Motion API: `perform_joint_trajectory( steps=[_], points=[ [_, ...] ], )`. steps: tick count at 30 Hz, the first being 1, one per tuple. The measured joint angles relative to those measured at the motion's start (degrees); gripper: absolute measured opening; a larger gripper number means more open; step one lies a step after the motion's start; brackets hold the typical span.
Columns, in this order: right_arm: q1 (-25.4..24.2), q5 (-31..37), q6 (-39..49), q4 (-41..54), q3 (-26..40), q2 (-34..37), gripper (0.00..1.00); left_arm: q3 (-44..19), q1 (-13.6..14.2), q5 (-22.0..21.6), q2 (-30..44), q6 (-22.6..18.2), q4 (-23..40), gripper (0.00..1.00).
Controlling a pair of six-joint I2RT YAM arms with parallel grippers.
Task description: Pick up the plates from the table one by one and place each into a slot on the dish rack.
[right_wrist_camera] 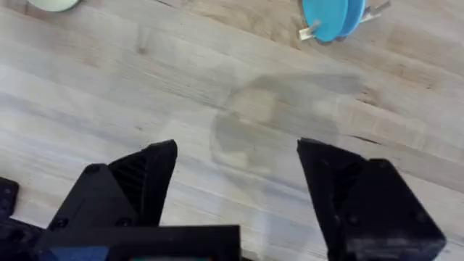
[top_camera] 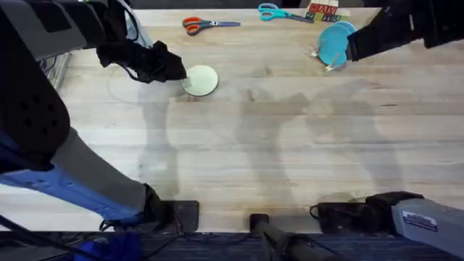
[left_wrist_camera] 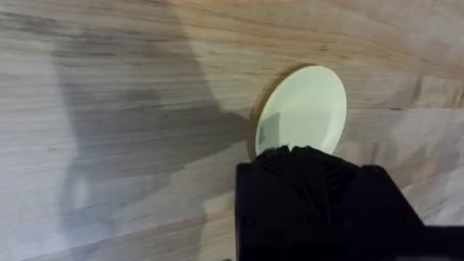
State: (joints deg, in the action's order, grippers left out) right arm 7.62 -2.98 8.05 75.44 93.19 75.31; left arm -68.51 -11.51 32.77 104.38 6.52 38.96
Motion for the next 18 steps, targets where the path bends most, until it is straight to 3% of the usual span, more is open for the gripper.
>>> perform_joint_trajectory(
  steps=[18],
  points=[
    [0.0,0.0,0.0,0.0,0.0,0.0,0.995,-0.2,-0.2,1.0,4.7,0.0,-1.1,0.041]
  ],
)
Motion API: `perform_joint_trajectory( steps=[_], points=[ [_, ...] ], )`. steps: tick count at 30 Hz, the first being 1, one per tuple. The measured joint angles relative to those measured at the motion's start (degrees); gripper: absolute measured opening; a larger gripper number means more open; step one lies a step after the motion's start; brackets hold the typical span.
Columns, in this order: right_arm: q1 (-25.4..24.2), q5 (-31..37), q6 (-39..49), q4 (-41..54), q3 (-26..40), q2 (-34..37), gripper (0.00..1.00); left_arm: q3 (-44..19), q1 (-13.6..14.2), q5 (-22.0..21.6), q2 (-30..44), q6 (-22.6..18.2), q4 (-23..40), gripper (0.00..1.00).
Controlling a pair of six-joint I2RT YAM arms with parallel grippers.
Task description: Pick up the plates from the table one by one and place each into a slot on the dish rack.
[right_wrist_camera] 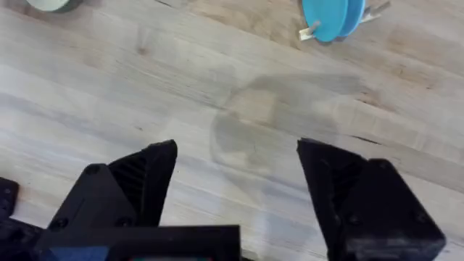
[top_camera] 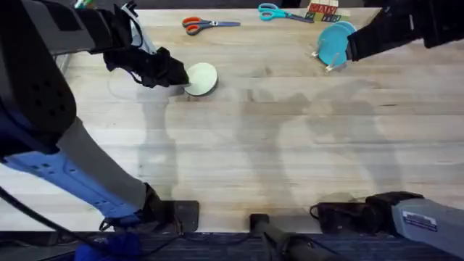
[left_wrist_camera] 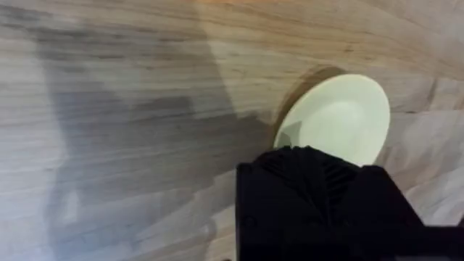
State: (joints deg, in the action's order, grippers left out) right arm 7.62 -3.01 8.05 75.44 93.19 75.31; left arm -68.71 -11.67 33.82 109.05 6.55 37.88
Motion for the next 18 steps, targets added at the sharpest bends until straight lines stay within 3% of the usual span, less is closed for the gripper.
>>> perform_joint_trajectory(
  steps=[18],
  points=[
    [0.0,-0.5,-2.1,0.0,0.0,0.0,0.995,-3.0,-0.5,5.0,4.6,1.4,-0.1,0.04]
  ],
)
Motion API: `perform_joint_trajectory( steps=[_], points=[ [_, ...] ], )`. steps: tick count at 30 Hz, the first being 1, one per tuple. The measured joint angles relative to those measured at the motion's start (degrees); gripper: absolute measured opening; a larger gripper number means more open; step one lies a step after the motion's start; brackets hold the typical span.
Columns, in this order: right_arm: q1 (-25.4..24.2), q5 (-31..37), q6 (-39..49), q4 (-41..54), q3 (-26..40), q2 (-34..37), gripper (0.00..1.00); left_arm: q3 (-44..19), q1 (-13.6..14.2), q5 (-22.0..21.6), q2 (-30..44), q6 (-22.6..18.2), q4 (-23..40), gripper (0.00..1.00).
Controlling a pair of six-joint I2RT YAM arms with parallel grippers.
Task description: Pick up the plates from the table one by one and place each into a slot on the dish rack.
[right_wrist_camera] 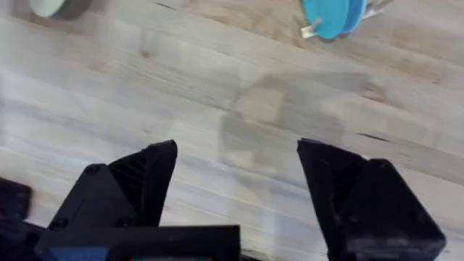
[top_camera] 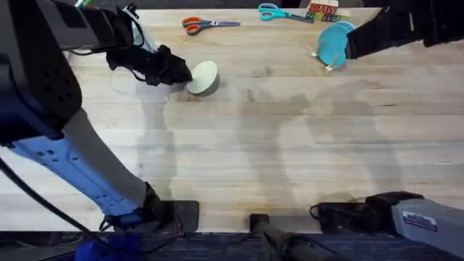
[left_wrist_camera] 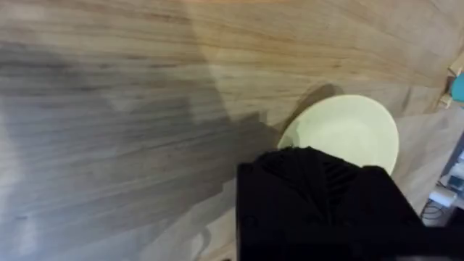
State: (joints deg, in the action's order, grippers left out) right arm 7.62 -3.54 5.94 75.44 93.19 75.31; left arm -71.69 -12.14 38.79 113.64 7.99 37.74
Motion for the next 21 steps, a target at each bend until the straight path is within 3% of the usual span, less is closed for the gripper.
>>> perform_joint_trajectory(
  steps=[6,12,21],
  points=[
    [0.0,-8.3,-3.0,-2.1,0.1,1.1,0.995,-0.1,-0.4,1.6,0.7,0.0,-0.1,0.04],
    [1.3,-18.3,-9.5,-9.6,0.2,7.0,0.995,-0.1,-0.4,1.6,0.7,0.0,-0.1,0.041],
    [8.9,-22.6,-17.5,-20.2,0.2,17.8,0.995,-0.1,-0.4,1.7,0.7,0.0,-0.1,0.04]
  ],
)
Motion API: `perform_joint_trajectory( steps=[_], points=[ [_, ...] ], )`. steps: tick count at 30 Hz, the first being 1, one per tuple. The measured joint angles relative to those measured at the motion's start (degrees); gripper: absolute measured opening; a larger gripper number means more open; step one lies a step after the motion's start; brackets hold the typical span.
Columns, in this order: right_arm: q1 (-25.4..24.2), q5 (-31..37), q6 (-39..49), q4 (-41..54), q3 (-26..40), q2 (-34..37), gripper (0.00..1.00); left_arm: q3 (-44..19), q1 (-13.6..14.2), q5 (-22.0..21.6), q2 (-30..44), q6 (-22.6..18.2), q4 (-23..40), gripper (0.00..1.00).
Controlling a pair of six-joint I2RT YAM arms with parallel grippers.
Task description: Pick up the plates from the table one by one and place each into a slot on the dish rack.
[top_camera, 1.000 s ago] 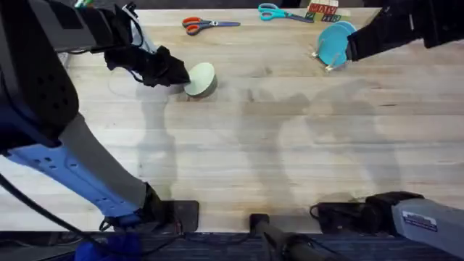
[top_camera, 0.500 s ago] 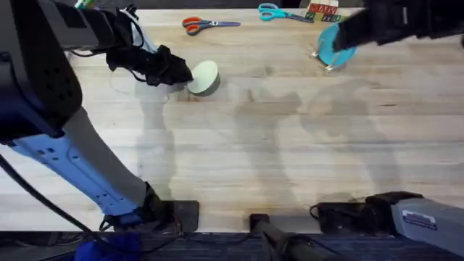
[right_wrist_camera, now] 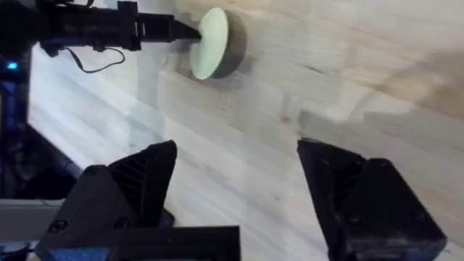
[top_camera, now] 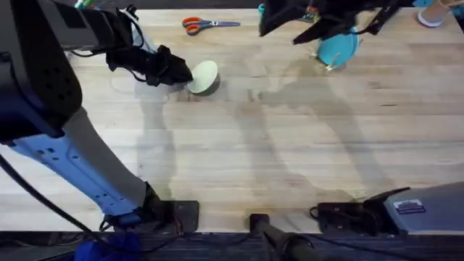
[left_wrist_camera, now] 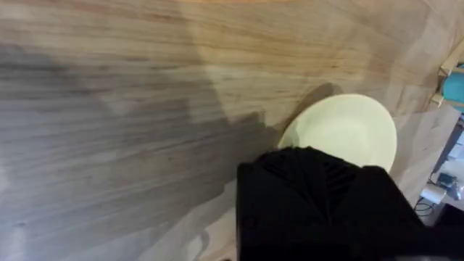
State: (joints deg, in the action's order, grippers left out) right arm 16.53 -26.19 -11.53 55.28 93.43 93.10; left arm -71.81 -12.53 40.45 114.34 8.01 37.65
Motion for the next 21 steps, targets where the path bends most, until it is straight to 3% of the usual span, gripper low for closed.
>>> perform_joint_trajectory(
  steps=[21],
  points=[
    [8.2,-0.9,-16.4,-12.2,0.0,19.0,0.995,0.0,0.0,0.0,0.0,0.0,-0.1,0.04]
  ],
)
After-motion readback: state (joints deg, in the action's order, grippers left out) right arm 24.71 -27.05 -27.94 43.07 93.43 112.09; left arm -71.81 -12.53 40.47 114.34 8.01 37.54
